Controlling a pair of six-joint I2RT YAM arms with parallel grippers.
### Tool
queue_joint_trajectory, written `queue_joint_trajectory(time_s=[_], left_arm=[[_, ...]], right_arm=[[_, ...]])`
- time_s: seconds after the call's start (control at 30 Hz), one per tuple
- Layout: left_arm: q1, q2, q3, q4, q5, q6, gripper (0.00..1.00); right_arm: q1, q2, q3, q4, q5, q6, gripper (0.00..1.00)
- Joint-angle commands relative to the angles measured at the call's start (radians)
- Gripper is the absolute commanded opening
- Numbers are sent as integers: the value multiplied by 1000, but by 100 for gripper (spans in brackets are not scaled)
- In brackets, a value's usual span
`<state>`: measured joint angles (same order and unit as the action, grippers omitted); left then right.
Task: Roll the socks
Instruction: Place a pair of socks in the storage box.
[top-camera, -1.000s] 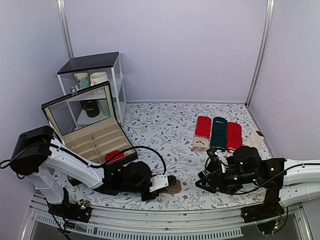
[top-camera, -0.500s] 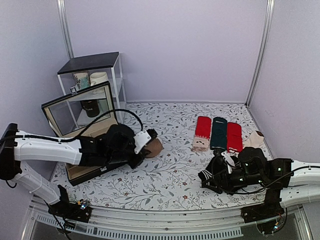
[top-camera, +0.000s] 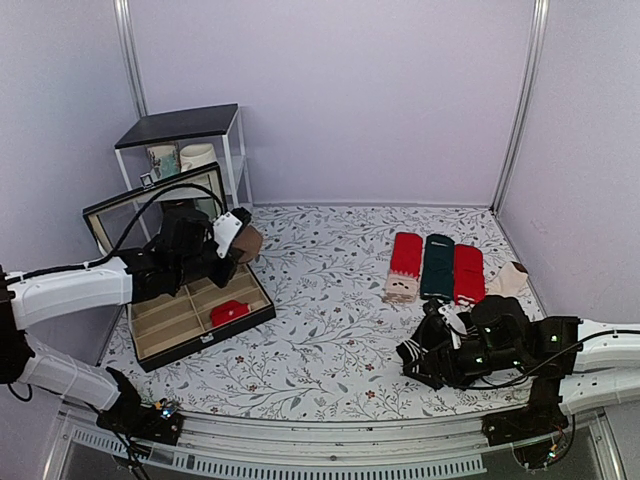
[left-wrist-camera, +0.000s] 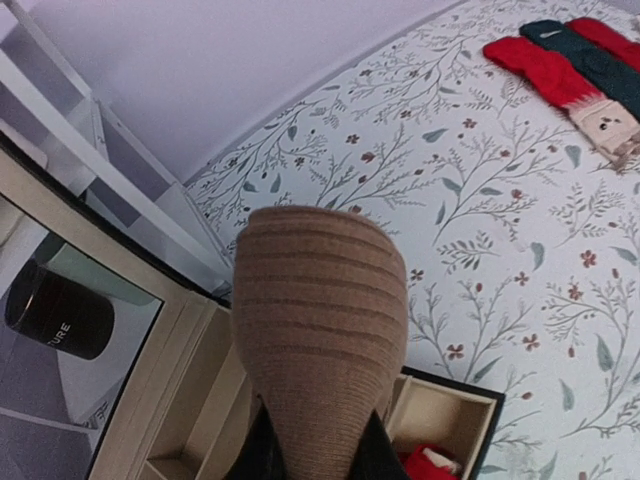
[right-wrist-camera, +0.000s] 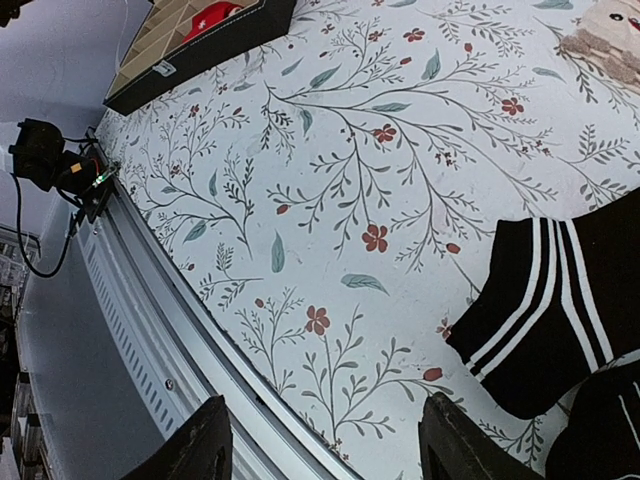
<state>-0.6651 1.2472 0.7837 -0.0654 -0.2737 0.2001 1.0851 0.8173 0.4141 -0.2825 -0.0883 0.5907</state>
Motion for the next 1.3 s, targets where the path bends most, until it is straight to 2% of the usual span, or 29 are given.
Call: queue_joint_trajectory(time_s=[0.0,0.13,0.5,0.83,1.27], left_arm=[[92,10,-35,28,39,55,0],[147,-7,-98,117,86,82,0],[248,110,-47,-56,294,100,0],[263,129,-116,33,243,38,0],[263,192,-115,-31,261,-12,0]], right_arm=[[-5,-13,3,16,-5,4,65],[-8,-18,-12,12,-1,16,65],[-13,-84,-65,44,3,22,65],[-20,-95,-121,96,-26,0,65],[-27,-99,-167,164,-60,-14,66]])
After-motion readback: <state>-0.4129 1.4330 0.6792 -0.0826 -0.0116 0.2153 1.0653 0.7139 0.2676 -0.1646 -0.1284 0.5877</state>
